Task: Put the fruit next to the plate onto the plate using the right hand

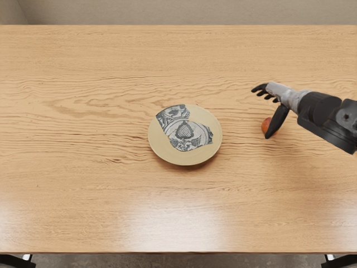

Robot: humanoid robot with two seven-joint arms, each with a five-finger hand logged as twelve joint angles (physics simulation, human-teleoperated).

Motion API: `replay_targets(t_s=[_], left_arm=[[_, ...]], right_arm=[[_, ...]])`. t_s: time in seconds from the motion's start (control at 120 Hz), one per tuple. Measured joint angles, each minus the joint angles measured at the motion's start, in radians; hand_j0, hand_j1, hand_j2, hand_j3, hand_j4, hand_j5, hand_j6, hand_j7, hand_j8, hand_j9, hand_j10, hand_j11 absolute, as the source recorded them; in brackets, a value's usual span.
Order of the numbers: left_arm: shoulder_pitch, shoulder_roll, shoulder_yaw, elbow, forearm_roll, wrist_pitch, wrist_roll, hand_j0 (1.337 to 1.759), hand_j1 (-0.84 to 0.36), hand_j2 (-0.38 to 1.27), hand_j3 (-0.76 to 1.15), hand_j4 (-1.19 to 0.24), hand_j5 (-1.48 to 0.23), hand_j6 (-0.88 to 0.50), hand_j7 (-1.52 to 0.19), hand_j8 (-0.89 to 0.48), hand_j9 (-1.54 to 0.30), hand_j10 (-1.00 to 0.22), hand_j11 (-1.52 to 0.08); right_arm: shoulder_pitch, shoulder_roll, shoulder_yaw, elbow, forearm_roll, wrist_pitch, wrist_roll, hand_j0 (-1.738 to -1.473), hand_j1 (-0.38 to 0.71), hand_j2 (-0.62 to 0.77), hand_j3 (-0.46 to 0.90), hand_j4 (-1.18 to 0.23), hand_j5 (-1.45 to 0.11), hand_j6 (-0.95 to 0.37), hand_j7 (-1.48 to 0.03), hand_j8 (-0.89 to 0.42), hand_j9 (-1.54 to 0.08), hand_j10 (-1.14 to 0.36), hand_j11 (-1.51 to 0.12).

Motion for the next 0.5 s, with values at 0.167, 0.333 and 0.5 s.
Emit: replay_targets(t_s=[0.167, 0.333, 0.5], left_arm=[[0.000, 0.000, 0.000, 0.000, 0.000, 0.000, 0.000, 1.658, 0.07, 0.05, 0.00, -0.23, -0.30, -0.23, -0.30, -0.23, -0.30, -0.23, -0.30], [0.000, 0.000, 0.000, 0.000, 0.000, 0.000, 0.000, 1.658, 0.07, 0.05, 0.00, -0.23, -0.30, -0.23, -0.30, -0.23, -0.30, -0.23, -0.30], [0.000, 0.000, 0.000, 0.000, 0.000, 0.000, 0.000, 1.658, 0.07, 0.05, 0.00, -0.23, -0.30, -0.23, -0.30, -0.23, -0.30, -0.23, -0.30]], right_arm=[[0.000, 0.009, -0.066, 0.000, -0.014, -0.065, -0.001, -1.658, -0.11, -0.04, 0.00, -0.20, -0.26, -0.21, -0.26, -0.20, -0.26, -0.20, -0.26], [0.000, 0.014, -0.097, 0.002, -0.014, -0.110, -0.001, -1.658, -0.10, -0.04, 0.00, -0.22, -0.28, -0.22, -0.28, -0.22, -0.28, -0.22, -0.28], [0.000, 0.021, -0.103, 0.005, -0.015, -0.126, -0.001, -1.658, -0.01, -0.05, 0.00, -0.29, -0.37, -0.29, -0.37, -0.29, -0.37, -0.29, -0.37]])
